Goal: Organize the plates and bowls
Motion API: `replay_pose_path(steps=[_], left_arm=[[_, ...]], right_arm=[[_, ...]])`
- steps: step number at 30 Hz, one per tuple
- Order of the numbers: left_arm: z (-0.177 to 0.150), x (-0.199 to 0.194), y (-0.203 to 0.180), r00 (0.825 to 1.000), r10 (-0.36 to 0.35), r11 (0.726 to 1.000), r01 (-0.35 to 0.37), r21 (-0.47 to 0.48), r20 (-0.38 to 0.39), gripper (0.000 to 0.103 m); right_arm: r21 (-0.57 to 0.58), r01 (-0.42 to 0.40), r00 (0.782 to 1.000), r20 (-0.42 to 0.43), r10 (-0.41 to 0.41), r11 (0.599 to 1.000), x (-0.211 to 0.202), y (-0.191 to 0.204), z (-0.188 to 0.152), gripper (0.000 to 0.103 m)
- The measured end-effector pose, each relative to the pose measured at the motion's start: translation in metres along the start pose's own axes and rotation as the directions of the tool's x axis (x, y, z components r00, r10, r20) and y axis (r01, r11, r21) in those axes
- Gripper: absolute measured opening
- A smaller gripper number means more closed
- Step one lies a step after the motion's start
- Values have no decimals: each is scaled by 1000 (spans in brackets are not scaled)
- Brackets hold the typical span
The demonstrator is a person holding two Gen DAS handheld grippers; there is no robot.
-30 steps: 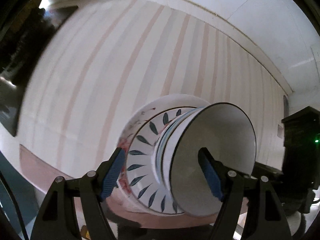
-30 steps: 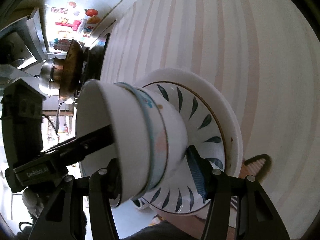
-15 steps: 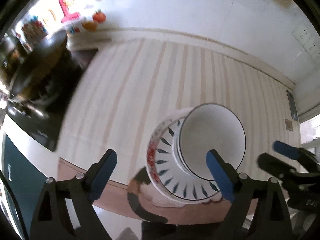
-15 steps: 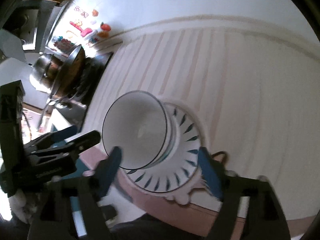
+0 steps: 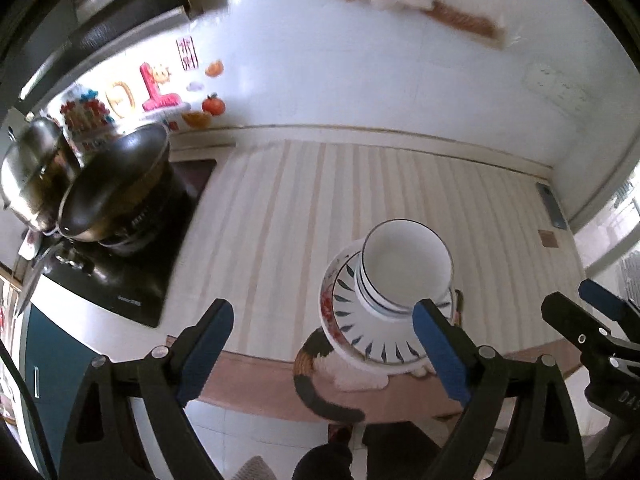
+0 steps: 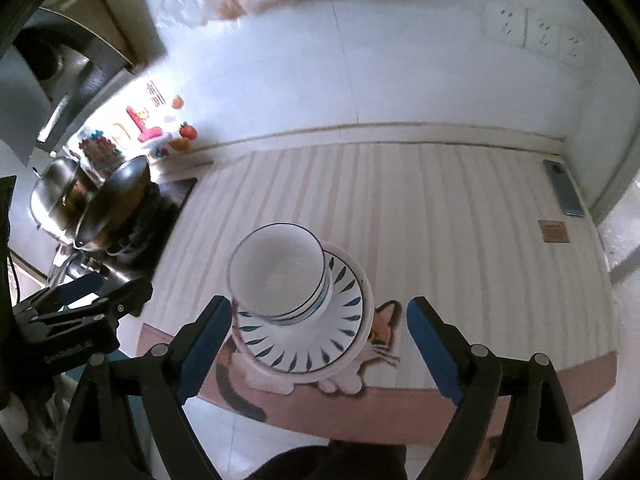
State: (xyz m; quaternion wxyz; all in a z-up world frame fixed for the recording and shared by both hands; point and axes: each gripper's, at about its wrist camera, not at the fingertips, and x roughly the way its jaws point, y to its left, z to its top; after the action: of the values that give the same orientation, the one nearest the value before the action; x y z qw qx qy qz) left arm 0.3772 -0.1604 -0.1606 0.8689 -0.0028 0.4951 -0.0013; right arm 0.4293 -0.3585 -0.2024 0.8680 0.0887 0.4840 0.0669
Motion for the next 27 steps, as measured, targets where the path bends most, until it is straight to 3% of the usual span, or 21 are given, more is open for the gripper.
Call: replay_pose_path(steps=[8, 15, 17, 22, 27], left_arm=[[-42, -75, -1, 994, 13, 999, -16, 30, 113, 92], [-91, -141, -7, 977, 26, 999, -30, 15, 213, 93], [-106, -157, -8, 973, 27, 1000, -28, -3, 230, 103], [-135, -186, -4, 965, 34, 998, -19, -58, 261, 103], [-158, -208, -4, 961, 48, 998, -36, -50, 273, 103]], right_arm=[[-22, 43, 989, 142, -40, 999, -98, 24, -46, 94], [-38, 67, 969, 242, -56, 997, -178, 39, -100, 94], [-44, 69, 965, 257, -55, 997, -196, 41, -117, 94], [-57, 60, 961, 273, -42, 997, -236, 43, -159, 95], [-53, 65, 954, 297, -47, 996, -272, 44, -192, 95]])
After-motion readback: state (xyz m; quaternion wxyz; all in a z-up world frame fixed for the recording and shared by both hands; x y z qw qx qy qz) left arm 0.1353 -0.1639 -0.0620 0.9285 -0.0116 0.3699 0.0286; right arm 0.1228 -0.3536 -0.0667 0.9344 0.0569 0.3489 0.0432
